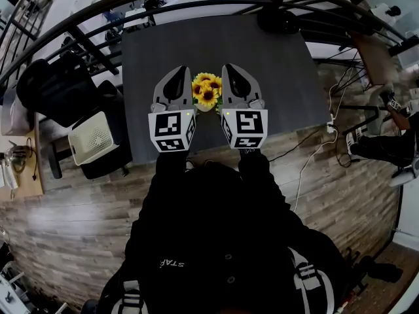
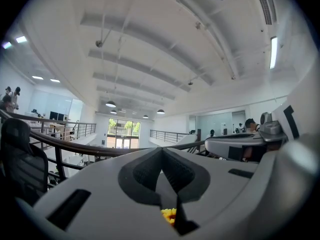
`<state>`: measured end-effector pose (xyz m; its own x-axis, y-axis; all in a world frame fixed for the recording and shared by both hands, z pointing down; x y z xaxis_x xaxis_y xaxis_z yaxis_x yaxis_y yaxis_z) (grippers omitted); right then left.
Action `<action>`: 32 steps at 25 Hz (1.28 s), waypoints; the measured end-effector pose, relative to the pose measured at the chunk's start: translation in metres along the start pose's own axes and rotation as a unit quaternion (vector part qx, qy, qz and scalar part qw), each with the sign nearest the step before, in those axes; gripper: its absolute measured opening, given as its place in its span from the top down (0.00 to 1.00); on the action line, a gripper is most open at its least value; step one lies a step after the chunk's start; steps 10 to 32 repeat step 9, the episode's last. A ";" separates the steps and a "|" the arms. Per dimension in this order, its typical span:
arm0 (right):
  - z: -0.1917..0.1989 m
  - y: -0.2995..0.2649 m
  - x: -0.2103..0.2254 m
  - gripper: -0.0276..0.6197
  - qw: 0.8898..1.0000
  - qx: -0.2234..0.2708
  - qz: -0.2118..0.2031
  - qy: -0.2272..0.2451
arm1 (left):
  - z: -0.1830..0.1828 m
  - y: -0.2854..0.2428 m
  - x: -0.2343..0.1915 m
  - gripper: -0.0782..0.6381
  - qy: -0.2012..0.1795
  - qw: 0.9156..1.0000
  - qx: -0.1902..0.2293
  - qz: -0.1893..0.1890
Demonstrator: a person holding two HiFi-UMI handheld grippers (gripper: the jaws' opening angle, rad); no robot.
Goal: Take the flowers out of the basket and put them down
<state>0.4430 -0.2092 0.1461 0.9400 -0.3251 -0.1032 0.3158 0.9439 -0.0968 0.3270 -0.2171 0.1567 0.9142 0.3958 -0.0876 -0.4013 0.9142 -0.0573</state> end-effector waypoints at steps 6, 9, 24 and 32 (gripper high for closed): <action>-0.001 -0.003 -0.003 0.94 1.000 -0.002 0.000 0.001 | -0.001 0.000 -0.005 0.89 0.001 1.000 -0.001 0.001; -0.001 -0.005 -0.003 0.94 1.000 -0.002 0.001 0.002 | 0.000 -0.001 -0.006 0.89 0.002 1.000 -0.003 0.003; -0.001 -0.005 -0.003 0.94 1.000 -0.002 0.001 0.002 | 0.000 -0.001 -0.006 0.89 0.002 1.000 -0.003 0.003; -0.001 -0.005 -0.003 0.94 1.000 -0.002 0.001 0.002 | 0.000 -0.001 -0.006 0.89 0.002 1.000 -0.003 0.003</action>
Point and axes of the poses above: the fingertips, and each gripper's own axes: y backward along the fingers, x to its right, z out of its underside, the point moved 2 cm from there along y, backward along the fingers, and after that the axes turned 2 degrees about -x, right-handed, at the moved point
